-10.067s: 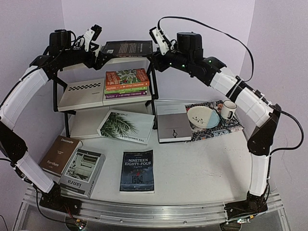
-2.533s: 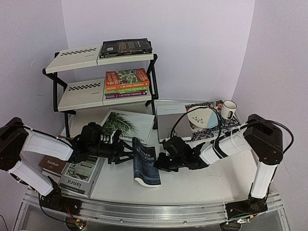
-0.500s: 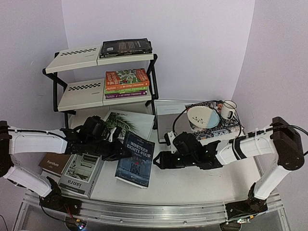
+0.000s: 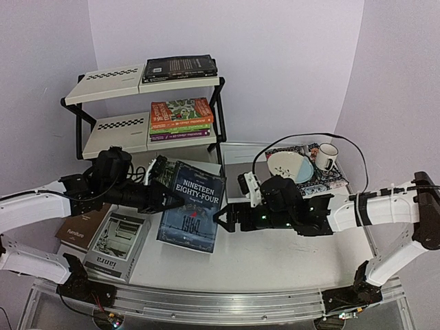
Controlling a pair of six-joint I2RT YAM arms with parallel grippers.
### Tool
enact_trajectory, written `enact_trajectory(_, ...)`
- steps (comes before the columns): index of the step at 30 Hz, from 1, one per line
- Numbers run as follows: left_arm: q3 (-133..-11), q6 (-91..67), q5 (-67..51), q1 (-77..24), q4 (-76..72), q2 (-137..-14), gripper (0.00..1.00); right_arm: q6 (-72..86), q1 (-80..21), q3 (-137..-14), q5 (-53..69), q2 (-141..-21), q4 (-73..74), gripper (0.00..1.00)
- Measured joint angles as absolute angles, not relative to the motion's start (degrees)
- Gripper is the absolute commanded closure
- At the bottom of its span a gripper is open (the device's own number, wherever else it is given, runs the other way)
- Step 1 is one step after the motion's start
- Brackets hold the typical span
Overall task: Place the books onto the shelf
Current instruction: Pass from the left arm to the right
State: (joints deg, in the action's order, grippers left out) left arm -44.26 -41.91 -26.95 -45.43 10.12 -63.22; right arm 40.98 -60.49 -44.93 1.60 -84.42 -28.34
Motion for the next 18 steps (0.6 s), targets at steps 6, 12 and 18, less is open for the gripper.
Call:
enact_trajectory(6, -45.53, -41.81, -28.87, -45.43, 9.39, -58.57, 1.00, 40.44, -60.49, -46.38, 7.90, -83.57, -30.86, 0.06)
enact_trajectory(12, -45.54, -43.09, -31.14, -45.43, 5.44, -55.08, 1.00, 42.16, -60.49, -47.31, 16.26, -83.57, -37.27, 0.14)
enact_trajectory(18, -45.75, -45.09, -30.42, -45.43, 0.54, -54.19, 1.00, 44.22, -60.49, -48.91, 20.00, -83.42, -40.90, 0.20)
